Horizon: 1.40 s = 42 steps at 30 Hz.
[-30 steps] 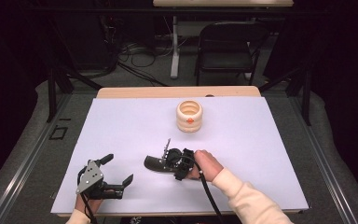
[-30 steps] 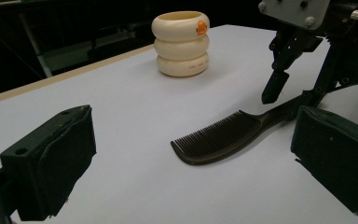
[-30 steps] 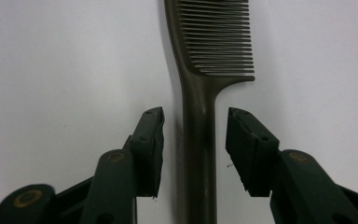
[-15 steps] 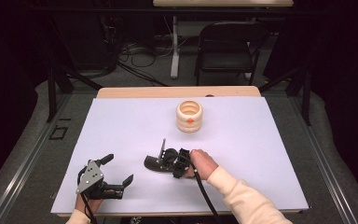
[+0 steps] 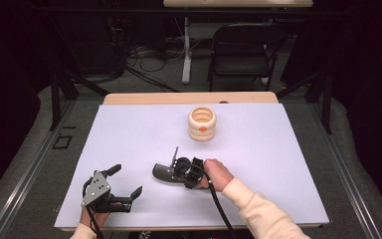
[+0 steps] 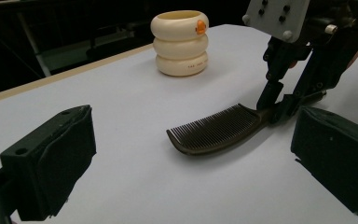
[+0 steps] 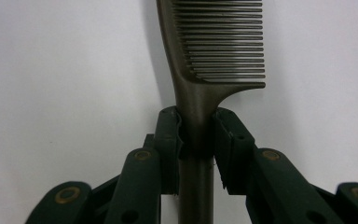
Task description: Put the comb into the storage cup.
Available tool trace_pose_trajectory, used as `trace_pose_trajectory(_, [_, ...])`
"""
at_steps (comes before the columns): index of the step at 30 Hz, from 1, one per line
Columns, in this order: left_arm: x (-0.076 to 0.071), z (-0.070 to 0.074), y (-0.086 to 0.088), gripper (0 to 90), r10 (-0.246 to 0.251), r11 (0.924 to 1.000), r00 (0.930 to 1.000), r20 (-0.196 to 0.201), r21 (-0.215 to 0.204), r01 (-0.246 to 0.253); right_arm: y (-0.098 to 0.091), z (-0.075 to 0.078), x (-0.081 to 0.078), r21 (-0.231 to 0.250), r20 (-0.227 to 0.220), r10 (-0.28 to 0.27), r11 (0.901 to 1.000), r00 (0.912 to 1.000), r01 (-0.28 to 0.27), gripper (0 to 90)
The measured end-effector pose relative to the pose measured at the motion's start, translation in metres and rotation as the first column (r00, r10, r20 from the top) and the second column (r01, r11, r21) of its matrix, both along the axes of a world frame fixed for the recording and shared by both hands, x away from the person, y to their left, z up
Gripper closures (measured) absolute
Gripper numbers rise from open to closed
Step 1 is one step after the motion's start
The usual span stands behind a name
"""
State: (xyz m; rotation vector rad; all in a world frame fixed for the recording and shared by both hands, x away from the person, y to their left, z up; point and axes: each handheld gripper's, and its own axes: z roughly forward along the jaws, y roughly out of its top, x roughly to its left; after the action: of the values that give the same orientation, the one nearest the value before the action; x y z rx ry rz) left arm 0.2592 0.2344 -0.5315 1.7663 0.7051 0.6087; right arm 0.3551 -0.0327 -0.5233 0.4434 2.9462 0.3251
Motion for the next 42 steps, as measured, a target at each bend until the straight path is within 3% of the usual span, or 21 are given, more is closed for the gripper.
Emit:
trace_pose_trajectory(11, [0.0,0.0,-0.001,0.0,0.003,1.0,1.0,-0.001,-0.001,-0.003,-0.016,0.011,-0.005,0.089,0.019,-0.031,0.9956,0.9993,0.029,72.3])
trace_pose_trajectory(16, [0.0,0.0,-0.001,0.0,0.003,1.0,1.0,-0.002,0.0,-0.003,-0.023,0.016,-0.006,0.108,0.026,-0.042,0.9934,0.9988,0.039,72.3])
trace_pose_trajectory(32, [0.001,-0.001,-0.001,0.0,0.006,1.0,1.0,-0.007,0.0,-0.006,-0.05,0.029,-0.01,0.227,0.041,-0.101,0.9698,0.9941,0.089,72.3])
trace_pose_trajectory(42, [0.001,-0.001,-0.001,0.0,0.005,1.0,1.0,-0.007,0.004,-0.005,-0.059,0.034,-0.013,0.263,0.048,-0.114,0.9597,0.9923,0.098,72.4])
